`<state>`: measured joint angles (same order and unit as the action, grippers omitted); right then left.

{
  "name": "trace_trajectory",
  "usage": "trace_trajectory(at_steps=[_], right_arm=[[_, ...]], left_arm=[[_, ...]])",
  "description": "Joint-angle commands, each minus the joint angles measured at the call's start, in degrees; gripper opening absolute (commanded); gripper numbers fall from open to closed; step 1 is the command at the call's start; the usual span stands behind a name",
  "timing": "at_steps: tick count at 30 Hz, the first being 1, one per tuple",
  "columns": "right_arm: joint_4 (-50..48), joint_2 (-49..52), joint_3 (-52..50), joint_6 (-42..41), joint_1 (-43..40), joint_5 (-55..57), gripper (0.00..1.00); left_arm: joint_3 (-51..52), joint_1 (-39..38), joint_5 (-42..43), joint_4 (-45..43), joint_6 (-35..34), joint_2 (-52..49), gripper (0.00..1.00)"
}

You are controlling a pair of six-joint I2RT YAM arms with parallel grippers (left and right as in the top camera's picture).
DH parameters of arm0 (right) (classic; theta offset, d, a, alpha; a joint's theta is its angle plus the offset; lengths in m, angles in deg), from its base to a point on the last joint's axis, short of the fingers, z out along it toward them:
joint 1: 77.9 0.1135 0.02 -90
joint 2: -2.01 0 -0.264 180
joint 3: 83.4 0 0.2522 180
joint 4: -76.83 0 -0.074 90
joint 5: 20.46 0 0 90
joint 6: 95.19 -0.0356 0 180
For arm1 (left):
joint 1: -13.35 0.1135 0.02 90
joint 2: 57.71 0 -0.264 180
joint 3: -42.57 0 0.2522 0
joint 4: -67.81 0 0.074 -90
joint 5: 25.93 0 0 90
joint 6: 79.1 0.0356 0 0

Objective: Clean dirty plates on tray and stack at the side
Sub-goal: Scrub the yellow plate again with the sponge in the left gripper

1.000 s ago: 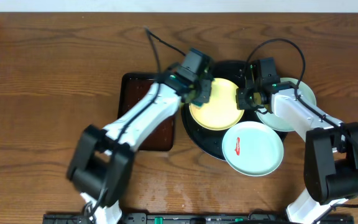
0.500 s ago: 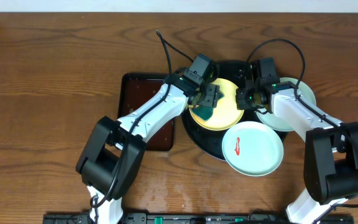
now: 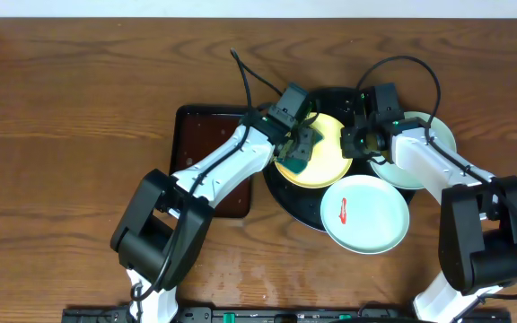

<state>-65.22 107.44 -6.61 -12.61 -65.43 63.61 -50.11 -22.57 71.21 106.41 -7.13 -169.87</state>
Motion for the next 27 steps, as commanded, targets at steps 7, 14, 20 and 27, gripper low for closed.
trace_trajectory(at_steps=[7, 14, 20, 27], right_arm=[[-0.2, 0.3, 0.3, -0.7, 0.4, -0.1, 0.02], [-0.2, 0.3, 0.3, -0.7, 0.4, -0.1, 0.02], [-0.2, 0.3, 0.3, -0.7, 0.4, -0.1, 0.03], [-0.1, 0.3, 0.3, -0.7, 0.4, -0.1, 0.03]], left_arm=[[1.0, -0.2, -0.7, -1.0, 0.2, -2.1, 0.51], [1.0, -0.5, -0.7, -1.9, 0.2, -4.2, 0.47], [0.9, -0.5, -0.7, -3.1, 0.2, -4.1, 0.24], [0.6, -0.5, -0.7, -3.1, 0.2, -3.8, 0.07]])
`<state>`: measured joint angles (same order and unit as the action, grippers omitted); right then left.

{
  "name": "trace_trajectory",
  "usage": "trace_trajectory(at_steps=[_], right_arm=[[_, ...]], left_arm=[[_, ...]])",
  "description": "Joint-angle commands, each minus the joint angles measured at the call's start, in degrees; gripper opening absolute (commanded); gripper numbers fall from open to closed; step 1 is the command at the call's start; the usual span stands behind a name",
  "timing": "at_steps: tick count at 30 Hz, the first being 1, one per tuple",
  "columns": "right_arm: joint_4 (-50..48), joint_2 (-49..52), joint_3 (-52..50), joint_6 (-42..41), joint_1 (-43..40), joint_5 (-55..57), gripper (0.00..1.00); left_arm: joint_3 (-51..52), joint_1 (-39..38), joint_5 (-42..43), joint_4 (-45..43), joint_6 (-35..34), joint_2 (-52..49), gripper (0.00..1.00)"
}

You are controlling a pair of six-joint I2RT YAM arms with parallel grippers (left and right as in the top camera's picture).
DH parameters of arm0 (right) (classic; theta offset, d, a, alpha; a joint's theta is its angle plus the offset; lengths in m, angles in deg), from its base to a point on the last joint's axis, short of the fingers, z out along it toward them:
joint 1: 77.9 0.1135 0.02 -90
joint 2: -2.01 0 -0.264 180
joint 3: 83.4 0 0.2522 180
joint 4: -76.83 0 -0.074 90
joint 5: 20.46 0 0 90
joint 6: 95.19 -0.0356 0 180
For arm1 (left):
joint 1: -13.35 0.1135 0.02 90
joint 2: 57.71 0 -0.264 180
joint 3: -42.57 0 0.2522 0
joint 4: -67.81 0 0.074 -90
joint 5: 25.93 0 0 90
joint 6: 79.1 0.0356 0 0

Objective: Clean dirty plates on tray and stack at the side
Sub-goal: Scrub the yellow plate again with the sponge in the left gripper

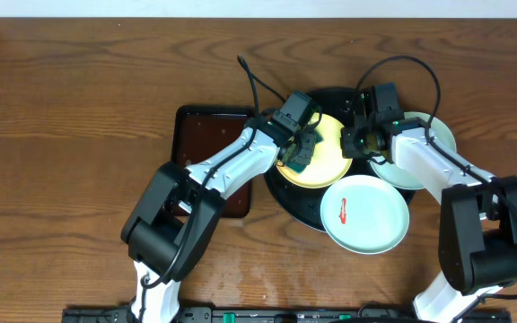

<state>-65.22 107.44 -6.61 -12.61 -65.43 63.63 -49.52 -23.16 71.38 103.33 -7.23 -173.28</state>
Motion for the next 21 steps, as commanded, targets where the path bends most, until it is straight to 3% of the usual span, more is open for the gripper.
trace_trajectory(at_steps=[1, 5, 11, 21], right_arm=[[-0.2, 0.3, 0.3, -0.7, 0.4, -0.2, 0.03], [-0.2, 0.3, 0.3, -0.7, 0.4, -0.2, 0.03], [-0.2, 0.3, 0.3, -0.7, 0.4, -0.2, 0.03], [-0.2, 0.3, 0.3, -0.7, 0.4, -0.2, 0.03]], left_arm=[[0.0, 0.0, -0.9, 0.0, 0.3, -0.1, 0.07], [0.0, 0.2, -1.0, -0.2, 0.7, 1.6, 0.07], [-0.2, 0.2, -8.1, -1.5, 0.8, 4.8, 0.07], [0.2, 0.2, -16.0, -10.4, 4.2, 2.3, 0.07]])
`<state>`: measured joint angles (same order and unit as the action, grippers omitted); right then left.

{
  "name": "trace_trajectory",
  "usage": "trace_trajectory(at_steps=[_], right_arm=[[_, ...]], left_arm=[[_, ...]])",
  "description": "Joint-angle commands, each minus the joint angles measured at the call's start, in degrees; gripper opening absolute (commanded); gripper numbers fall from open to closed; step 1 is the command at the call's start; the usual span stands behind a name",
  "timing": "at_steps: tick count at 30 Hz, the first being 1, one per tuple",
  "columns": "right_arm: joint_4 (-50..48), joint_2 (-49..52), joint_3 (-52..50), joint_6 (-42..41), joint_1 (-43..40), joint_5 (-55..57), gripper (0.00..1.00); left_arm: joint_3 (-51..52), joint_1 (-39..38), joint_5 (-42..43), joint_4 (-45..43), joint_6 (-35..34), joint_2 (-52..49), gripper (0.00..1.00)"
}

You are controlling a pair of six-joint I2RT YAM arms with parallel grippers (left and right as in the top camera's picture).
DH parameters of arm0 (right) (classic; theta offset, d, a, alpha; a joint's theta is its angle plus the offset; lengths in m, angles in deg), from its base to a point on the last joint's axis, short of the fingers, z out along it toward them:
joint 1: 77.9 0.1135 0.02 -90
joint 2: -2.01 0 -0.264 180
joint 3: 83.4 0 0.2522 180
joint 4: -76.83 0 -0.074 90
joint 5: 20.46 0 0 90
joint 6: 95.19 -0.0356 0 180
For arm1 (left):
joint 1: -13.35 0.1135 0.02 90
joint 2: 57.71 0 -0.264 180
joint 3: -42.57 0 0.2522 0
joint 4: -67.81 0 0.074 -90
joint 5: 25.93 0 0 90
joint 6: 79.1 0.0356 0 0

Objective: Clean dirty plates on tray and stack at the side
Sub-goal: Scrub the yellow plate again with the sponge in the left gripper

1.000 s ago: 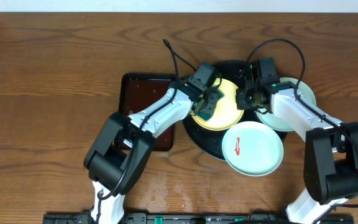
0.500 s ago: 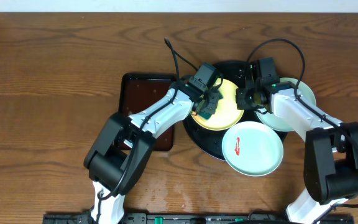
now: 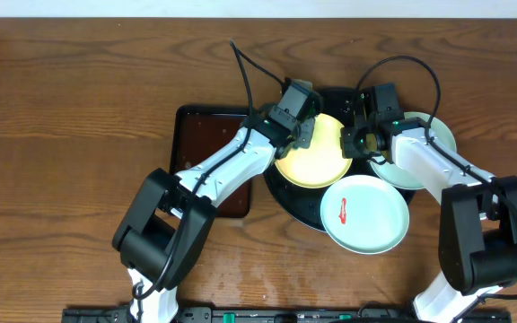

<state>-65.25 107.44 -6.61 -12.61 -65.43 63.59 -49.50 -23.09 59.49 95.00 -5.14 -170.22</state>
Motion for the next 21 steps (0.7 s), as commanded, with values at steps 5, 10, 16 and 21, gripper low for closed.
trace_trajectory(at_steps=[5, 10, 16, 21], right_arm=[[-0.2, 0.3, 0.3, -0.7, 0.4, -0.1, 0.03], [-0.3, 0.3, 0.3, -0.7, 0.4, -0.1, 0.03], [-0.5, 0.3, 0.3, -0.7, 0.4, -0.1, 0.03], [-0.5, 0.3, 0.3, -0.7, 0.4, -0.1, 0.02]], left_arm=[[0.2, 0.1, -4.0, -3.8, 2.5, -4.1, 0.07], [0.2, -0.5, -3.4, -2.4, 2.5, -7.9, 0.08], [0.2, -2.0, 2.2, 1.9, 2.5, -8.6, 0.08], [0.2, -2.5, 15.8, 5.6, 2.3, -8.4, 0.08]])
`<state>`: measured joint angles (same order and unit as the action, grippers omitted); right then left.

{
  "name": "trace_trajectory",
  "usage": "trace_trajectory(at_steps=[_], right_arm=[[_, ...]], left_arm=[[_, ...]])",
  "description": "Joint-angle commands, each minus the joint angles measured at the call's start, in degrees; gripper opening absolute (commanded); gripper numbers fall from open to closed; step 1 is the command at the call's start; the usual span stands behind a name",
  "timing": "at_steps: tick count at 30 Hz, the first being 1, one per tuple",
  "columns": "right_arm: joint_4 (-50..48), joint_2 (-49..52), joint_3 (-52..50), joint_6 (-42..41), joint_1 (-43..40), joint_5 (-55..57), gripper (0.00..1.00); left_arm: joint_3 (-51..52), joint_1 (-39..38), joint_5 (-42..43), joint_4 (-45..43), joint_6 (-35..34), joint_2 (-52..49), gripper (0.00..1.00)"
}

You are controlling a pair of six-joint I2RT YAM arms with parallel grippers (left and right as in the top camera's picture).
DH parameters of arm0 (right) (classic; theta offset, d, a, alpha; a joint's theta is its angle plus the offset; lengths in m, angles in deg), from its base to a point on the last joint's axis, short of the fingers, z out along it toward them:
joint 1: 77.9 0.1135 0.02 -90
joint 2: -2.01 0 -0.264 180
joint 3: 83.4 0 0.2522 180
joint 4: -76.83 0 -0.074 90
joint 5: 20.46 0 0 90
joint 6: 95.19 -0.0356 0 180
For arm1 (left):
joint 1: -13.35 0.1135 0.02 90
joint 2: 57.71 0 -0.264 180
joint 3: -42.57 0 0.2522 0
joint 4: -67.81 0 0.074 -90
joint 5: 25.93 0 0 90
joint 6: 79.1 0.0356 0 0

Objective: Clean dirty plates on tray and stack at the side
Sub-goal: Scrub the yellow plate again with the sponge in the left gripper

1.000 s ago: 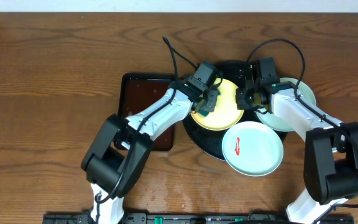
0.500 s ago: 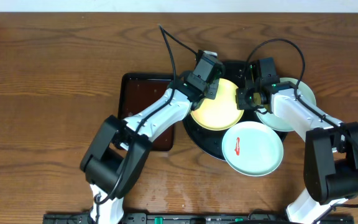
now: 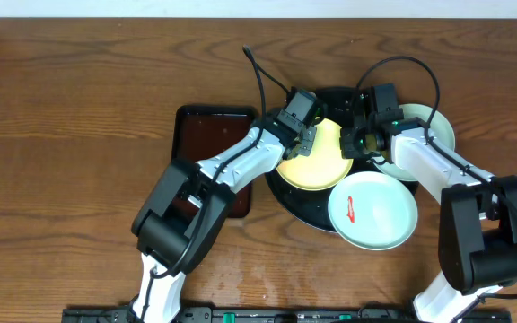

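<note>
A yellow plate (image 3: 317,161) lies on the round black tray (image 3: 305,208). My left gripper (image 3: 307,136) is over the plate's upper left part, shut on a dark green sponge (image 3: 304,144) that barely shows under its fingers. My right gripper (image 3: 352,144) sits at the plate's right rim and looks shut on it. A pale mint plate with a red smear (image 3: 372,212) overlaps the tray's lower right edge. Another pale plate (image 3: 429,126) lies at the right, partly under my right arm.
A dark brown rectangular tray (image 3: 206,144) lies left of the black tray, under my left arm. Cables loop above both wrists. The wooden table (image 3: 79,135) stretches to the left and along the front.
The mint plate with the red smear has shifted slightly right and turned. The pale plate at the right has moved a little up. My left wrist has moved slightly right over the yellow plate.
My left gripper held the sponge on the yellow plate's left part, then nearer its middle, then at its upper left rim. My right gripper stayed at the plate's right rim throughout. By now the two pale plates have shifted slightly.
</note>
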<state>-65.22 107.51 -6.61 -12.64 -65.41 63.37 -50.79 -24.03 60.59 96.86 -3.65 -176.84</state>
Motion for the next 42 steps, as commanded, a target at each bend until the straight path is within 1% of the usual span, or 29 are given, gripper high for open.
trace_trajectory(at_steps=[1, 4, 8, 14, 18, 25, 27, 30, 33, 34, 37, 42], right_arm=[[-0.6, 0.3, 0.3, -0.7, 0.3, 0.1, 0.02], [-0.6, 0.3, 0.3, -0.7, 0.3, 0.1, 0.02], [-0.6, 0.3, 0.3, -0.7, 0.3, 0.1, 0.02], [-0.6, 0.3, 0.3, -0.7, 0.3, 0.1, 0.02], [-0.6, 0.3, 0.3, -0.7, 0.4, 0.1, 0.02], [-0.6, 0.3, 0.3, -0.7, 0.4, 0.1, 0.02], [-0.6, 0.3, 0.3, -0.7, 0.4, 0.1, 0.02], [-0.6, 0.3, 0.3, -0.7, 0.4, -0.1, 0.02], [-0.6, 0.3, 0.3, -0.7, 0.4, -0.2, 0.02], [-0.6, 0.3, 0.3, -0.7, 0.4, -0.3, 0.02], [-0.6, 0.3, 0.3, -0.7, 0.4, -0.3, 0.02], [-0.6, 0.3, 0.3, -0.7, 0.4, -0.3, 0.02]], left_arm=[[1.4, -1.6, 17.8, 5.4, -0.2, -1.8, 0.08], [0.9, -1.5, 19.6, 8.4, -1.0, -1.6, 0.08], [-0.6, -1.5, 19.6, 13.4, -1.0, -0.4, 0.08], [-0.8, -1.5, 20.0, 16.6, -1.0, 3.7, 0.08], [-0.8, -1.5, 23.0, 17.3, -1.0, 6.0, 0.09], [-0.8, -1.6, 23.1, 17.1, -1.2, 7.7, 0.08], [-0.7, -1.6, 23.0, 17.0, -2.8, 7.6, 0.08], [0.1, -1.6, 22.9, 16.5, -3.1, 7.6, 0.08], [1.7, -1.6, 20.0, 15.3, -3.2, 7.6, 0.08], [2.7, -1.6, 17.2, 15.0, -3.3, 7.6, 0.08], [3.6, -1.6, 13.6, 14.9, -3.3, 7.6, 0.08], [3.4, -1.4, 2.9, 12.9, -3.0, 7.8, 0.08]])
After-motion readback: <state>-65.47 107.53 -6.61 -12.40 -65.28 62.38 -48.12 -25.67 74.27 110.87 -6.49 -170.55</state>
